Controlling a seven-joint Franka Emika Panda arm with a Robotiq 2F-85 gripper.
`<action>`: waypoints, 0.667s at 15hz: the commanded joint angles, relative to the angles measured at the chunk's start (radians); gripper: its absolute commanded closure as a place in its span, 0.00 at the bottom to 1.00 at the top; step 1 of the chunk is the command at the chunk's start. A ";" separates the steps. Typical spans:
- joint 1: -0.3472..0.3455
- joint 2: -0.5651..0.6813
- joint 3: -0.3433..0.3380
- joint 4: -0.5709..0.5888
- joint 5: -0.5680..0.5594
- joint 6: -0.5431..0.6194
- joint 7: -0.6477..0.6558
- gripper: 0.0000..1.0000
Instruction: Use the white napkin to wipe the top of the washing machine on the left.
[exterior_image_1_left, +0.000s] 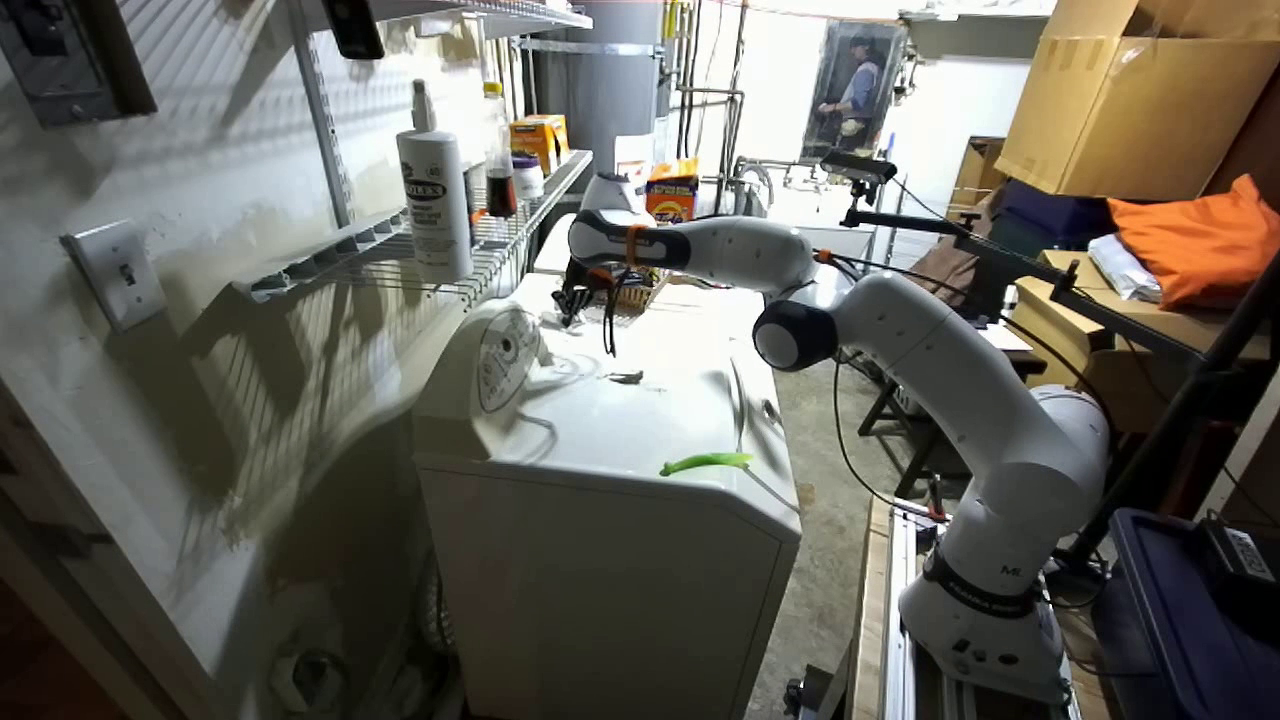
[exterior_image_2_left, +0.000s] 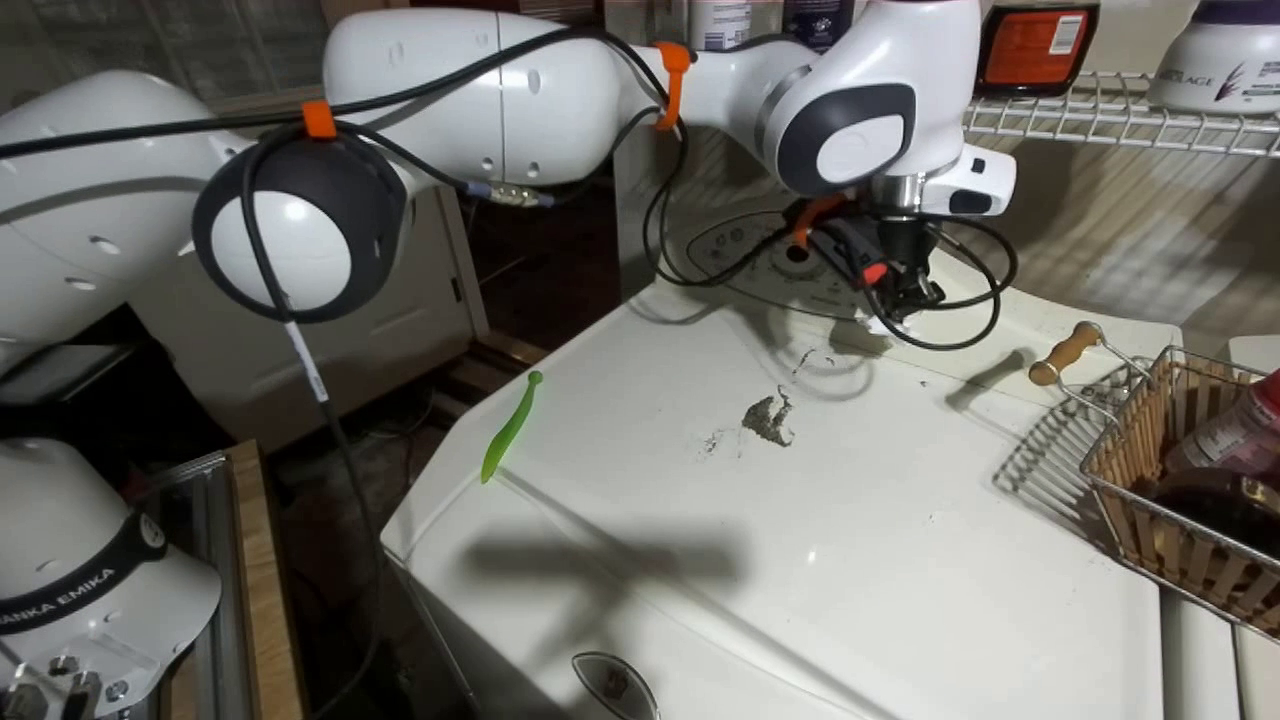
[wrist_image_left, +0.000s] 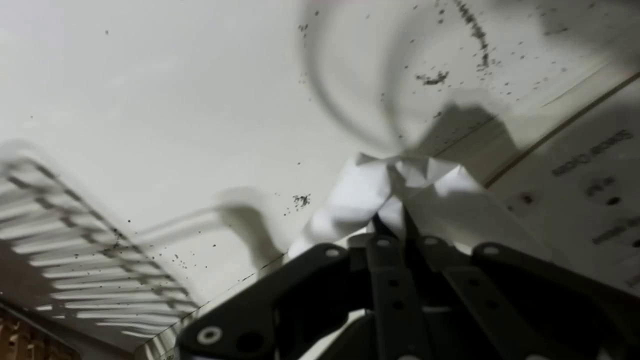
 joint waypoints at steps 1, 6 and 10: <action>-0.031 0.071 0.028 0.004 0.019 0.153 -0.107 0.99; -0.074 0.158 0.076 0.027 0.026 0.323 -0.253 0.99; -0.101 0.168 0.148 0.022 0.049 0.380 -0.340 0.99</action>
